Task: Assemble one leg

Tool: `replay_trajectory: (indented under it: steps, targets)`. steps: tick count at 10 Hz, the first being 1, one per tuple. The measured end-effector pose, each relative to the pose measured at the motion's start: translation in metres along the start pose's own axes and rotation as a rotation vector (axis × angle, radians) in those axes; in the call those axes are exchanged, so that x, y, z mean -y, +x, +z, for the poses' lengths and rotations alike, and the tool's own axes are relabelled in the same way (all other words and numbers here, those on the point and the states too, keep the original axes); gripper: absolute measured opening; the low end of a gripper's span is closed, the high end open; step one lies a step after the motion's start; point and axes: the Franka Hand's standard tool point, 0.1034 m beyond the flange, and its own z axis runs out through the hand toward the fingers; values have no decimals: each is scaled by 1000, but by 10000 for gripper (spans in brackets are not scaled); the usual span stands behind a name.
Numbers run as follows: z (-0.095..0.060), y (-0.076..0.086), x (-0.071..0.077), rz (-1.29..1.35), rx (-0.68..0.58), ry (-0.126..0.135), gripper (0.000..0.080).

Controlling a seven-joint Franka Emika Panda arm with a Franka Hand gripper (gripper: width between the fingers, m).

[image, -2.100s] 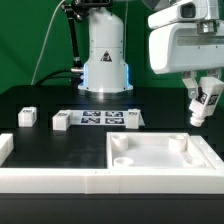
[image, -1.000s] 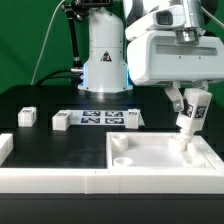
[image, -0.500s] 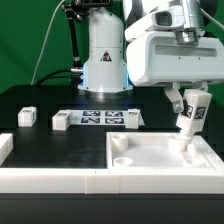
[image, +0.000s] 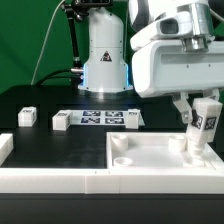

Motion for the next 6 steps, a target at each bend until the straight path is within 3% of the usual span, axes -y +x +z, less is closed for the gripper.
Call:
replay_trajectory:
  steps: [3, 6]
  targets:
    - [11, -9, -7, -4, -63, -26, 290]
    - [16, -13, -4, -5, -56, -20, 290]
